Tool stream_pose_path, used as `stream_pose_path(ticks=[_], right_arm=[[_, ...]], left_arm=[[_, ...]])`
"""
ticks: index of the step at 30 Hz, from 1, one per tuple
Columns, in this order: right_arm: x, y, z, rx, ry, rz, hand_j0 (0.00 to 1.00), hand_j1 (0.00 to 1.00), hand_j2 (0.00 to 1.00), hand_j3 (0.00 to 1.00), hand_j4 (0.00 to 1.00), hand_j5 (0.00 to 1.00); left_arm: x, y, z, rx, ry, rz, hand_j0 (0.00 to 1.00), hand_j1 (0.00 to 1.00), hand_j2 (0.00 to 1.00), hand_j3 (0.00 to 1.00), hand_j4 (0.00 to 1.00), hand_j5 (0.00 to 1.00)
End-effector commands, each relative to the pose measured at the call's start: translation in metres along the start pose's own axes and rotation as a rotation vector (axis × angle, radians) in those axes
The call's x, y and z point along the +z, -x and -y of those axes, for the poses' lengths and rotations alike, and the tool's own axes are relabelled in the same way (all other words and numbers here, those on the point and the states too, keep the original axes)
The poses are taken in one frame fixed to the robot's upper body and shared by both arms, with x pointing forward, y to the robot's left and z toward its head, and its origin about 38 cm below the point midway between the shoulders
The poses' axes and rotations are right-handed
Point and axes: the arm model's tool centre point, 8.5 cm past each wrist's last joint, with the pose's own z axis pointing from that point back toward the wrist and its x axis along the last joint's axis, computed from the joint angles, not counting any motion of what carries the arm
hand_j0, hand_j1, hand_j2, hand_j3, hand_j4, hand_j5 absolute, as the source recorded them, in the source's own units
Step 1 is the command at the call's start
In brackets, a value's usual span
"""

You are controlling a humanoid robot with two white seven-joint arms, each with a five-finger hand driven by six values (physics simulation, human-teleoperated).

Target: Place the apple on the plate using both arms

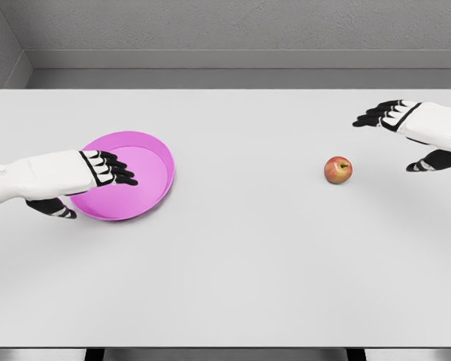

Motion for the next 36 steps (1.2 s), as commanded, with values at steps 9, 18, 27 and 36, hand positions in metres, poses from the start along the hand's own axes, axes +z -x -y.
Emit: stream_pose_path(ticks=[9, 18, 27, 36], right_arm=[[0.004, 0.0, 0.001, -0.059, 0.031, 0.022, 1.0, 1.0, 1.0, 1.0, 1.0, 1.0], [-0.035, -0.02, -0.016, -0.158, 0.072, 0.143, 1.0, 1.0, 1.0, 1.0, 1.0, 1.0], [-0.036, 0.004, -0.041, -0.238, 0.026, 0.082, 1.0, 1.0, 1.0, 1.0, 1.0, 1.0], [-0.04, 0.018, -0.054, -0.279, -0.018, 0.028, 1.0, 1.0, 1.0, 1.0, 1.0, 1.0]], left_arm=[[0.0, 0.0, -0.001, 0.003, -0.002, -0.001, 1.0, 1.0, 1.0, 1.0, 1.0, 1.0], [-0.002, -0.001, 0.0, 0.006, -0.003, 0.005, 1.0, 1.0, 1.0, 1.0, 1.0, 1.0], [-0.002, -0.001, 0.001, 0.007, -0.003, 0.007, 1.0, 1.0, 1.0, 1.0, 1.0, 1.0], [-0.003, -0.002, 0.001, 0.007, -0.002, 0.008, 1.0, 1.0, 1.0, 1.0, 1.0, 1.0]])
